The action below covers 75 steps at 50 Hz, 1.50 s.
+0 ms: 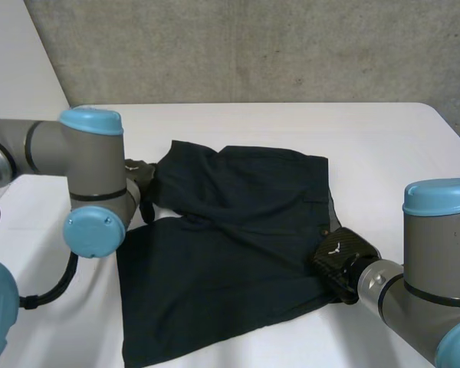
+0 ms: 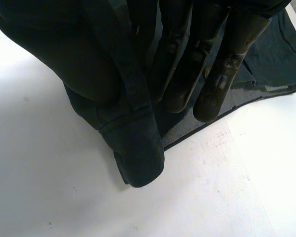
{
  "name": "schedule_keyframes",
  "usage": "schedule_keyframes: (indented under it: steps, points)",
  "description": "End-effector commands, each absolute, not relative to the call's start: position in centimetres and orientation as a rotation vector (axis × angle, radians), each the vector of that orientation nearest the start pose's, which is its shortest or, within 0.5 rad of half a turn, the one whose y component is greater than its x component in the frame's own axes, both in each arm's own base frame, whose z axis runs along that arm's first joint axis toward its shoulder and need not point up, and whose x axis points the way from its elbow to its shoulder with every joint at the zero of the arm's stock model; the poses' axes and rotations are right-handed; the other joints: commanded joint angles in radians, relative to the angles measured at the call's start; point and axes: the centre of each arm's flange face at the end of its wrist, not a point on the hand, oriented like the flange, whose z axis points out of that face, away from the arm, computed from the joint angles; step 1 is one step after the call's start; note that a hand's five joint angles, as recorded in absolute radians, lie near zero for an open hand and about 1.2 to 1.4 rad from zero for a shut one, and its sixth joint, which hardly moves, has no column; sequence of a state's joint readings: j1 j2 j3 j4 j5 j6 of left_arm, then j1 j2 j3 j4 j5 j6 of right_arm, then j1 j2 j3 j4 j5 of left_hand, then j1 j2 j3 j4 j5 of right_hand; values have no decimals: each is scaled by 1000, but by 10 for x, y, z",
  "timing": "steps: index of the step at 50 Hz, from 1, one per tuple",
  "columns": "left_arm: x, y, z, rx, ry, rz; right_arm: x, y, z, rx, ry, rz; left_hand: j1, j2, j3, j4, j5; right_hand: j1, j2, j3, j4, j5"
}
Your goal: Fold the shorts.
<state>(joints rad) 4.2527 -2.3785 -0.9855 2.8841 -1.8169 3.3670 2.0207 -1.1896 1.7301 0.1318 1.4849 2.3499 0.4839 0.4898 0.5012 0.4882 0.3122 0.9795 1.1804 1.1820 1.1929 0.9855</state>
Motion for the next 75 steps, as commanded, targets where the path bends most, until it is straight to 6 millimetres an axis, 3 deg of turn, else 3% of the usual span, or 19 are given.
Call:
schedule_keyframes:
  steps: [1, 5, 10, 14, 18, 22, 30, 34, 41, 45, 46, 53, 59, 67, 73, 74, 75]
  points:
    - [-273, -311, 202, 539, 2590, -1676, 254, -204, 147, -1647, 2338, -1410, -77, -82, -94, -81, -79, 417, 216, 214, 203, 236]
    - [-266, -293, 217, 561, 2605, -1683, 254, -207, 148, -1613, 2340, -1431, -80, -85, -97, -84, -82, 417, 216, 214, 203, 236]
    - [-264, -255, 212, 720, 2704, -1659, 257, -209, 151, -1494, 2352, -1451, -82, -88, -100, -87, -85, 417, 216, 214, 203, 236]
    - [-270, -248, 217, 845, 2629, -1883, 257, -209, 151, -1467, 2352, -1445, -132, -138, -149, -136, -135, 417, 216, 214, 203, 236]
    - [-276, -262, 213, 974, 2391, -2060, 258, -208, 151, -1467, 2350, -1441, -138, -144, -156, -143, -141, 417, 216, 214, 203, 236]
    - [-273, -291, 192, 1114, 2184, -1970, 256, -208, 150, -1465, 2355, -1437, -135, -141, -153, -140, -138, 417, 216, 214, 203, 236]
    - [-263, -325, 143, 1180, 2167, -1753, 256, -209, 150, -1463, 2356, -1440, -115, -121, -132, -119, -118, 417, 216, 214, 203, 236]
    - [-262, -339, 135, 1152, 2178, -1746, 256, -209, 150, -1463, 2358, -1440, -56, -62, -74, -61, -59, 417, 216, 214, 203, 236]
    - [-265, -347, 128, 1155, 2177, -1749, 256, -209, 149, -1466, 2358, -1439, 131, 126, 114, 127, 129, 417, 216, 214, 203, 236]
    - [-267, -347, 127, 1162, 2174, -1757, 256, -209, 150, -1465, 2357, -1441, 404, 398, 387, 400, 401, 417, 216, 214, 203, 236]
    - [-268, -348, 128, 1159, 2167, -1765, 256, -209, 149, -1465, 2357, -1441, 556, 550, 539, 552, 553, 417, 216, 214, 203, 236]
    - [-267, -350, 129, 1149, 2158, -1776, 256, -210, 150, -1465, 2358, -1444, 912, 906, 895, 908, 909, 417, 216, 214, 203, 236]
    - [-263, -352, 127, 1116, 2156, -1752, 256, -209, 150, -1465, 2356, -1443, 912, 906, 895, 908, 910, 417, 216, 214, 203, 236]
    - [-243, -359, 129, 898, 2128, -1636, 257, -208, 149, -1469, 2357, -1436, 912, 906, 895, 908, 910, 417, 216, 214, 203, 236]
    - [-245, -356, 130, 854, 2135, -1629, 256, -208, 148, -1470, 2359, -1432, 912, 906, 895, 908, 910, 417, 216, 214, 203, 236]
    - [-246, -355, 130, 850, 2141, -1635, 256, -208, 148, -1469, 2358, -1434, 901, 895, 884, 897, 898, 417, 216, 214, 203, 236]
    - [-248, -353, 130, 847, 2155, -1641, 256, -208, 148, -1468, 2358, -1434, 666, 660, 648, 661, 663, 417, 216, 214, 203, 236]
